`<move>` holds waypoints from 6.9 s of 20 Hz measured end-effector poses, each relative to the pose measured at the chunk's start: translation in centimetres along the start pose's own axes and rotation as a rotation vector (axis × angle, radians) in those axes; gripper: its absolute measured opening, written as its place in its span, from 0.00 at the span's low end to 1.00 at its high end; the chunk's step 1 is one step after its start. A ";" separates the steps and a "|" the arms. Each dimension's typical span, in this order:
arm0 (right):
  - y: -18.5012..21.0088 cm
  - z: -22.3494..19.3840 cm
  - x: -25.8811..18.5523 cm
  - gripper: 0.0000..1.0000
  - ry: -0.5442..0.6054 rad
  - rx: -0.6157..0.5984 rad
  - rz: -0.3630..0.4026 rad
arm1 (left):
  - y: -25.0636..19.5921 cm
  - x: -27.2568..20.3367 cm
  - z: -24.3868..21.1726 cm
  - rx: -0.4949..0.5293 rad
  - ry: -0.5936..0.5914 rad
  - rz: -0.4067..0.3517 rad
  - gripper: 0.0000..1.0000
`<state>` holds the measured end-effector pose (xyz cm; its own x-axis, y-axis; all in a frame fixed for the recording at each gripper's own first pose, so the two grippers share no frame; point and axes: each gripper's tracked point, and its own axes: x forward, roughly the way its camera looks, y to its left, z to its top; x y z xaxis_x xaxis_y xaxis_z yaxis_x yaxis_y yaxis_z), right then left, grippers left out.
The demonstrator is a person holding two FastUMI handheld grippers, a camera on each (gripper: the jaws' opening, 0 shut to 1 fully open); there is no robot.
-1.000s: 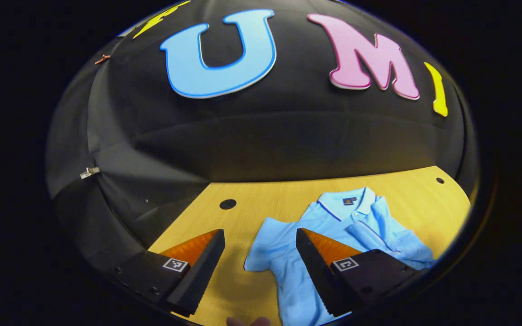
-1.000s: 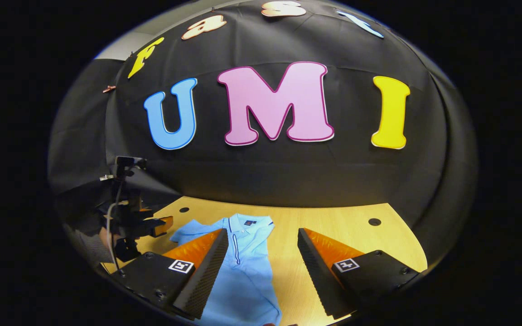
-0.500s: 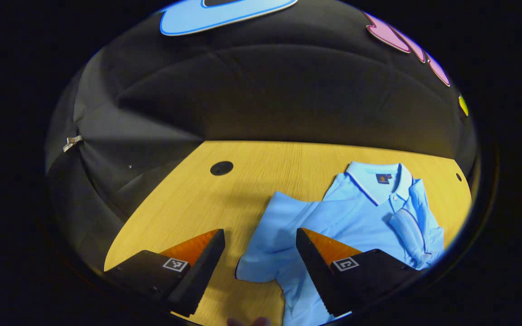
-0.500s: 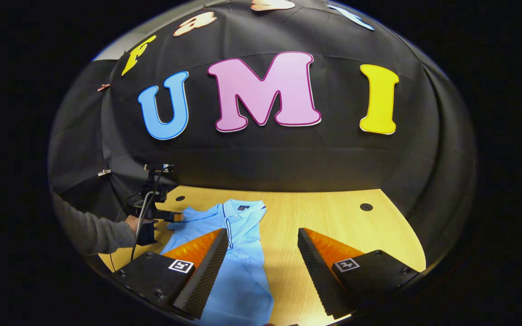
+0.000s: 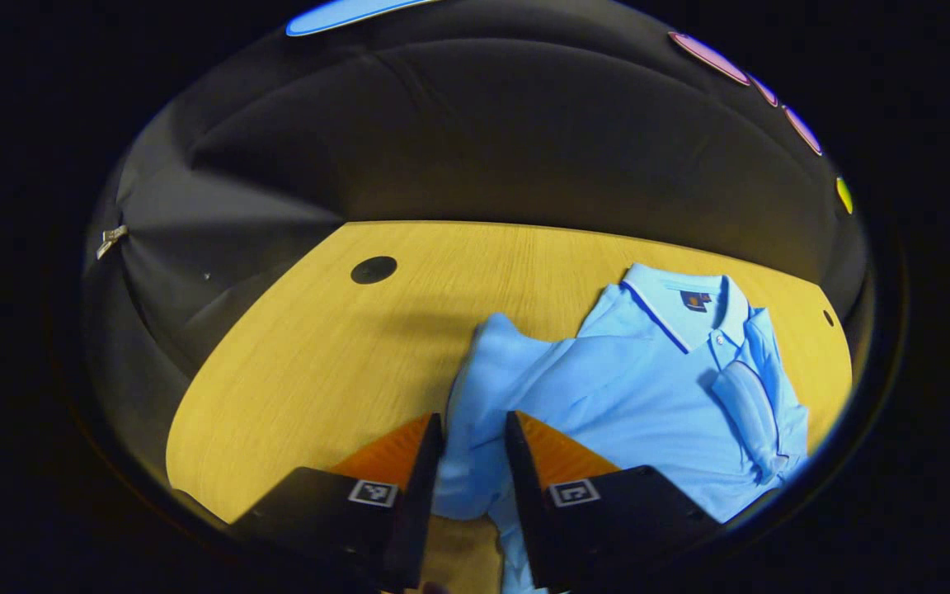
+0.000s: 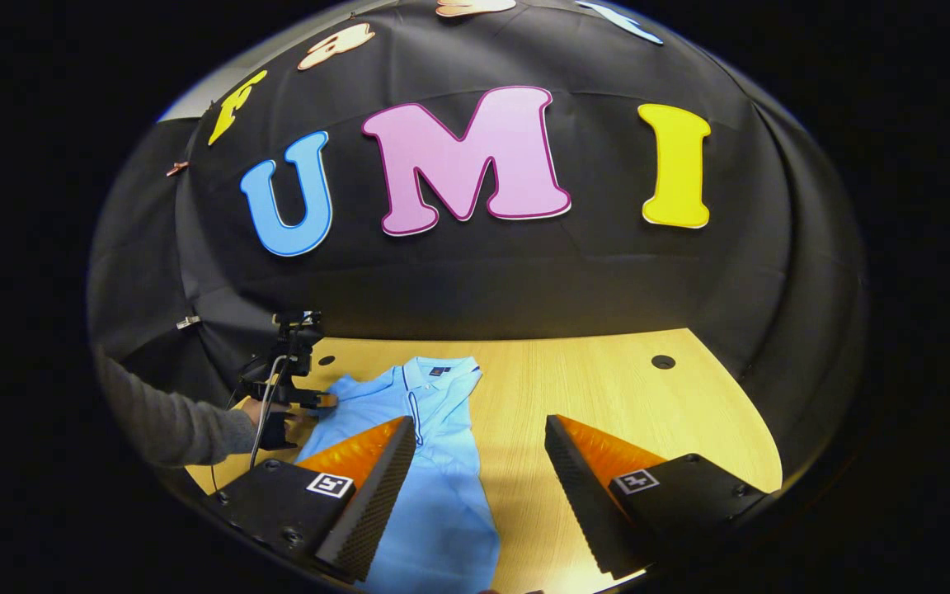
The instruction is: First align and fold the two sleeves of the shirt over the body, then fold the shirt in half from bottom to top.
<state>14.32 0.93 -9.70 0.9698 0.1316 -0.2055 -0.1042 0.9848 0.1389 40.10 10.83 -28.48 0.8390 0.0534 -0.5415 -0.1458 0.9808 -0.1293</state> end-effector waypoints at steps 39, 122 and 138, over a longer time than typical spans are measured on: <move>-4.2 -2.2 -4.2 0.98 0.009 0.056 -0.076 | -25.2 -8.9 -1.6 0.493 -0.174 -0.353 0.06; 4.4 -28.9 -10.7 0.05 0.551 -0.013 -0.062 | -6.3 -32.4 -27.6 0.150 0.222 -0.291 0.10; 3.0 -15.7 -3.5 0.05 0.289 0.045 -0.060 | -8.7 -30.9 -13.4 0.108 -0.004 -0.317 0.06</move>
<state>7.19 5.16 -23.75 0.8702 0.1065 -0.4810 -0.0324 0.9866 0.1599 8.45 -1.88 -21.76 0.8358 -0.2575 -0.4849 0.1792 0.9628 -0.2024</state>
